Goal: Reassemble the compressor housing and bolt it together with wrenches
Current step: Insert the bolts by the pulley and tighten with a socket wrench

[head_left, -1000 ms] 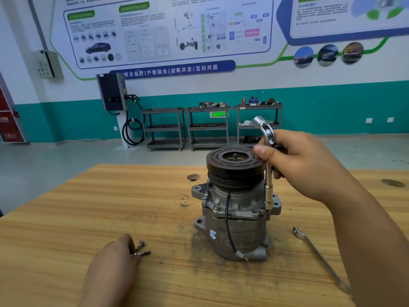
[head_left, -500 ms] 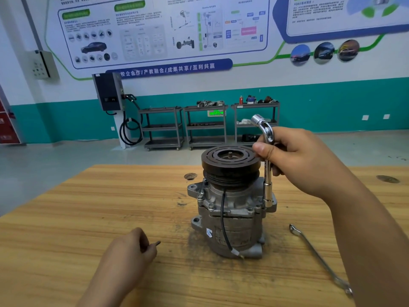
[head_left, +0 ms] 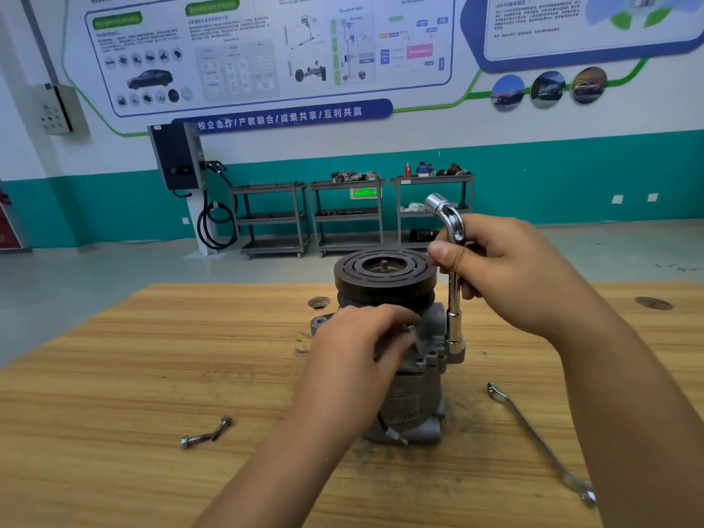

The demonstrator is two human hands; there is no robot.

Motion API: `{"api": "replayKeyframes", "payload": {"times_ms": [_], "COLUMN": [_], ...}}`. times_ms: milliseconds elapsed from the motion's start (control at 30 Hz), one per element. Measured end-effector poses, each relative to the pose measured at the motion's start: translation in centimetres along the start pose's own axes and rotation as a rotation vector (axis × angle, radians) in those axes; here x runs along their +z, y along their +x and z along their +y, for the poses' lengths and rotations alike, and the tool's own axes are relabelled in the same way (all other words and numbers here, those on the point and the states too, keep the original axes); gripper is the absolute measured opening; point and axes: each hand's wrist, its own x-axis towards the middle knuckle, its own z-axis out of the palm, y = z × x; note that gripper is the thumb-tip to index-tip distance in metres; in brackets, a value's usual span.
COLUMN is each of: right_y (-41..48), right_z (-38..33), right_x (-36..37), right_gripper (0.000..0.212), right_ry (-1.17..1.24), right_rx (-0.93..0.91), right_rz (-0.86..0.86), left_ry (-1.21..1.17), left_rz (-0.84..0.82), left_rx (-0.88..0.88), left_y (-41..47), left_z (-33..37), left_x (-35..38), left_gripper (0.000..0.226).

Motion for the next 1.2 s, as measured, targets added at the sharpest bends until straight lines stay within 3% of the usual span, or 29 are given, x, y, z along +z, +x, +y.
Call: {"api": "replayKeyframes", "payload": {"times_ms": [333, 433, 800, 1200], "right_y": [0.1, 0.3, 0.5, 0.7], "right_z": [0.5, 0.8, 1.3, 1.0], "right_x": [-0.2, -0.1, 0.0, 1.1], "right_gripper": [0.021, 0.017, 0.015, 0.027], "right_ry": [0.047, 0.161, 0.437, 0.439], "right_rx": [-0.017, -0.019, -0.028, -0.005], "right_rz": [-0.005, -0.001, -0.059, -0.146], "left_ry": [0.146, 0.132, -0.016, -0.009], "left_rz": [0.074, 0.073, 0.126, 0.173], "left_rx": [0.136, 0.155, -0.089, -0.105], "left_y": [-0.3, -0.4, -1.6, -2.1], "left_z": [-1.3, -1.3, -0.6, -1.3], "left_x": [2.4, 2.6, 4.0, 4.8], "left_gripper": [0.017, 0.017, 0.029, 0.022]}}
